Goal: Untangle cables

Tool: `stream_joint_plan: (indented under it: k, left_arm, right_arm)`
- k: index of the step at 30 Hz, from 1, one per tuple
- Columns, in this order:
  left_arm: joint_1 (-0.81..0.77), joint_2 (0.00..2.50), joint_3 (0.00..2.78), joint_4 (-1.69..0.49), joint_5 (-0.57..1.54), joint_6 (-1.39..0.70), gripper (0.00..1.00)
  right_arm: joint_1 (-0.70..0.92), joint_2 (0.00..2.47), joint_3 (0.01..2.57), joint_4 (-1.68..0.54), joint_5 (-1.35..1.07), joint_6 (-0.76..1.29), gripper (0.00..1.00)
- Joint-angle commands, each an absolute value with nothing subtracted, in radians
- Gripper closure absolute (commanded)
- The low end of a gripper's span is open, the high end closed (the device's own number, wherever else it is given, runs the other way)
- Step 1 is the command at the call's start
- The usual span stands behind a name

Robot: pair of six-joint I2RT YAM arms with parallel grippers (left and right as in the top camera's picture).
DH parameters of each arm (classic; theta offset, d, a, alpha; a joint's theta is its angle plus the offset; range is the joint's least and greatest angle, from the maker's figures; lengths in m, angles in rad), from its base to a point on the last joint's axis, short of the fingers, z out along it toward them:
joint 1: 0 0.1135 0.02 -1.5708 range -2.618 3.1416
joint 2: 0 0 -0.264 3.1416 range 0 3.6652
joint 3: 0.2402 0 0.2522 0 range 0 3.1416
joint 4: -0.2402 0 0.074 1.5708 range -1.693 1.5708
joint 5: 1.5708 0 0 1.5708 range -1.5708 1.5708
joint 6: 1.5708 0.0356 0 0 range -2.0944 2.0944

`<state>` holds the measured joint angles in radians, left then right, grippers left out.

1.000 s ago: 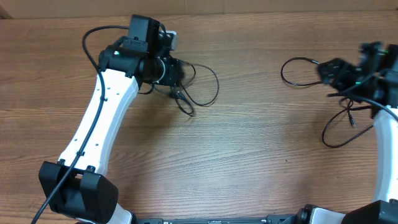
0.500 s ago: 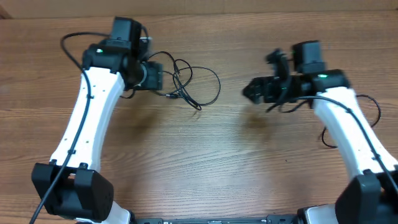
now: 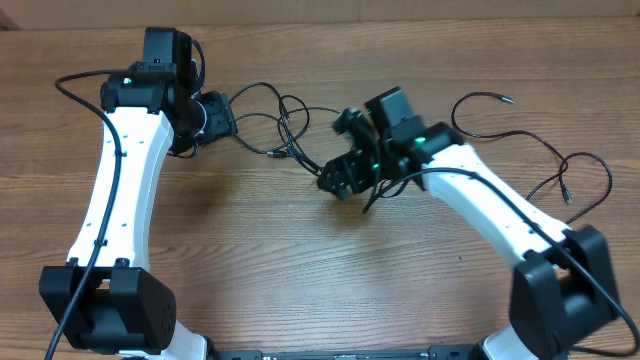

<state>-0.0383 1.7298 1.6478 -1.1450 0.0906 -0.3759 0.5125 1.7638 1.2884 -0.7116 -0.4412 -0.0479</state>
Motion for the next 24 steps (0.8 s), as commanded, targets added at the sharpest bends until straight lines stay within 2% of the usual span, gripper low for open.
stream_joint_plan:
  k: [1, 7, 9, 21, 24]
  left_arm:
    - [-0.039, 1.732, 1.65, -1.148, 0.105, -0.397, 0.32]
    - [-0.039, 1.732, 1.65, -1.156, 0.105, -0.397, 0.32]
    - [-0.039, 1.732, 1.65, -1.156, 0.105, -0.397, 0.32]
    - [-0.039, 1.732, 1.65, -1.156, 0.105, -0.397, 0.32]
    - [-0.039, 1.732, 1.65, -1.156, 0.105, -0.397, 0.33]
  right_arm:
    - [0.559, 1.799, 1.3, -0.671, -0.446, -0.083, 0.21]
    - [0.618, 1.818, 1.294, -0.513, -0.277, -0.088, 0.21]
    - [0.626, 1.818, 1.294, -0.479, -0.246, -0.087, 0.25]
    - [0.628, 1.855, 1.271, -0.456, -0.236, -0.087, 0.38]
    - [0.628, 1.856, 1.271, -0.455, -0.236, -0.086, 0.54]
